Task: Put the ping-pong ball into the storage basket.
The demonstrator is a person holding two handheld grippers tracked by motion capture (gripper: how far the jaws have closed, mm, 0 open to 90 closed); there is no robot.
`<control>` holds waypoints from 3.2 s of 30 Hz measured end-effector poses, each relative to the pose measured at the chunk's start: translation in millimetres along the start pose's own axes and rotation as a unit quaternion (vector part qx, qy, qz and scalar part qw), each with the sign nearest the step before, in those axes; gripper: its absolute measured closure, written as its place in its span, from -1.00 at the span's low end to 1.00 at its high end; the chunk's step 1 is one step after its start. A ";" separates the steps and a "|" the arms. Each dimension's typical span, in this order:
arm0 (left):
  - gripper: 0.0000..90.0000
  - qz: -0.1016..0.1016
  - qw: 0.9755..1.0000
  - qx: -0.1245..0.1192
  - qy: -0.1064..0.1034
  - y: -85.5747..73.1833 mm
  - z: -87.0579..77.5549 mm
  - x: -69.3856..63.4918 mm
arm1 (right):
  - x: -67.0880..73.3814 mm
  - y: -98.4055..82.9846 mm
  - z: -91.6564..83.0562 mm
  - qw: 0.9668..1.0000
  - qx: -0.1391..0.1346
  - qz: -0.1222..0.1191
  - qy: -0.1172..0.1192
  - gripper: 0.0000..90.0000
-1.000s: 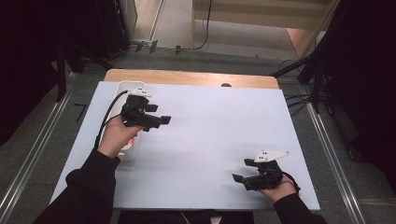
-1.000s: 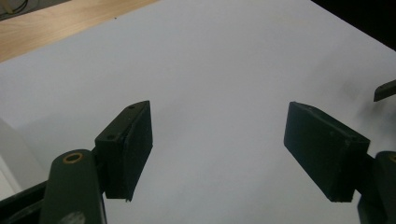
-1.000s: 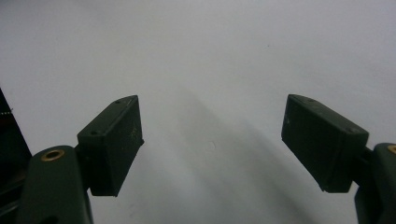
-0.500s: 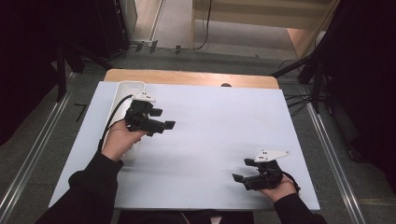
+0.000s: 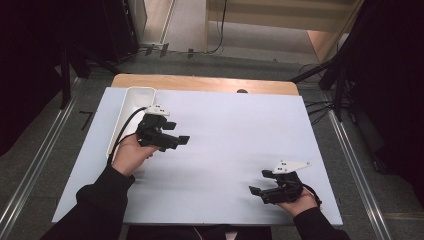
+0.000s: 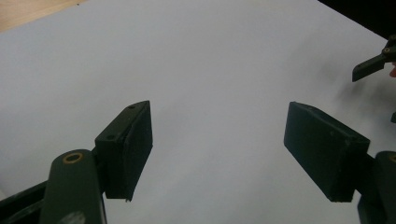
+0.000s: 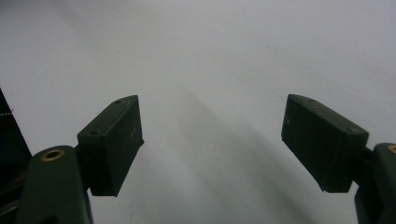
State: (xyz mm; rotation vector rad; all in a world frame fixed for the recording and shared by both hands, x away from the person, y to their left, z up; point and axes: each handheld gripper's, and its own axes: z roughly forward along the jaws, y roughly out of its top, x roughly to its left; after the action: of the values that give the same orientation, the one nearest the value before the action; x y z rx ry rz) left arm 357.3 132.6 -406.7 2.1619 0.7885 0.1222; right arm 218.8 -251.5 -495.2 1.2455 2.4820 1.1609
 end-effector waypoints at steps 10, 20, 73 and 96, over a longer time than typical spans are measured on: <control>-0.46 -0.004 1.000 0.002 -0.006 -6.9 4.1 -5.1 | 0.1 0.1 0.0 1.000 0.001 0.000 0.000 -0.58; -0.46 0.003 1.000 0.002 -0.004 -18.6 3.3 -9.5 | 0.0 -0.1 -0.1 1.000 0.003 0.001 -0.001 -0.58; -0.47 0.089 0.994 0.027 -0.056 -68.0 3.1 -33.5 | -1.1 0.0 -0.7 1.000 -0.001 0.000 -0.002 -0.58; -0.47 0.105 0.991 0.040 -0.068 -86.6 -6.0 -33.5 | -0.3 0.1 0.2 1.000 0.000 0.001 0.000 -0.58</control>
State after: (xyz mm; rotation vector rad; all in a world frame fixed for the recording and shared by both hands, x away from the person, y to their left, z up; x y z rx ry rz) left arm 285.6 158.4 -459.9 2.2978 0.4958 0.0515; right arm 219.2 -251.5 -495.4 1.2487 2.4821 1.1616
